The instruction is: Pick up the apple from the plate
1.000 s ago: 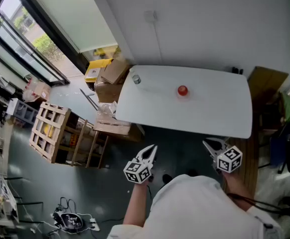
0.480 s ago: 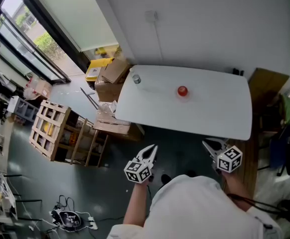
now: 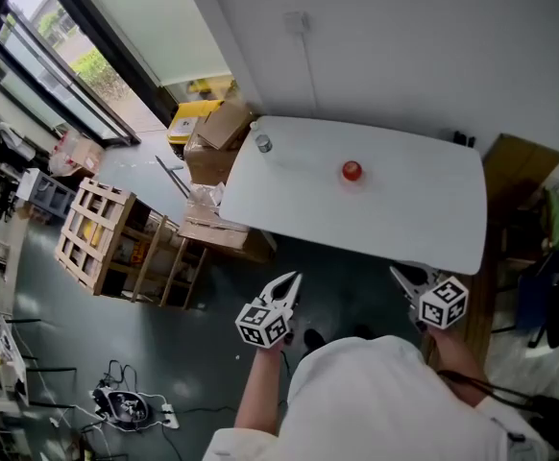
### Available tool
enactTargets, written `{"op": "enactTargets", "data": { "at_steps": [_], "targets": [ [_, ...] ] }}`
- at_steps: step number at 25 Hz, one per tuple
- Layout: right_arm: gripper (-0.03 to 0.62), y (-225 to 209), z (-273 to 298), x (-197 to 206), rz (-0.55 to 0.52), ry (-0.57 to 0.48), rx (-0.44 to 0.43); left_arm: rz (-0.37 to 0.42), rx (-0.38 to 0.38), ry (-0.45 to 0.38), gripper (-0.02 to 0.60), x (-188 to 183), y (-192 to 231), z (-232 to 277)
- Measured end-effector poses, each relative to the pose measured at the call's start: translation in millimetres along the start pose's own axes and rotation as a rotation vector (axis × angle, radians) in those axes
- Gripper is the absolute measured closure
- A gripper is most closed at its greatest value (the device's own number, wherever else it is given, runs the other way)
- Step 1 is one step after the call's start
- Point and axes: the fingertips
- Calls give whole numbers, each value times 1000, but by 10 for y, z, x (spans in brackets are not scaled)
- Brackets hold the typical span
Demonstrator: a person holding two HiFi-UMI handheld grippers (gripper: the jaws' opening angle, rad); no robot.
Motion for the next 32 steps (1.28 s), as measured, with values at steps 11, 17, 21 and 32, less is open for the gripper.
{"op": "enactTargets", "data": {
  "at_steps": [11,17,21,32],
  "targets": [
    [548,-199,-36,-1,-6,26,-52,-17,-31,-30,580,-7,-147,135],
    [548,-291,24,-27,12,20,-42,-17,-23,-19,580,-69,-70,240],
    [548,-405,158,-57,21,12,-27,-11,1,-11,580,-151,49,403],
    [548,-763,618,-388,55,-38,54,44,79,32,580,-503,456,1025]
  ]
}}
Point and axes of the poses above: the fingertips, and each gripper's own axes: z forward along the fingers, y to its left, x out of its underside, and after that the axes turned 15 degrees about -x, right-handed
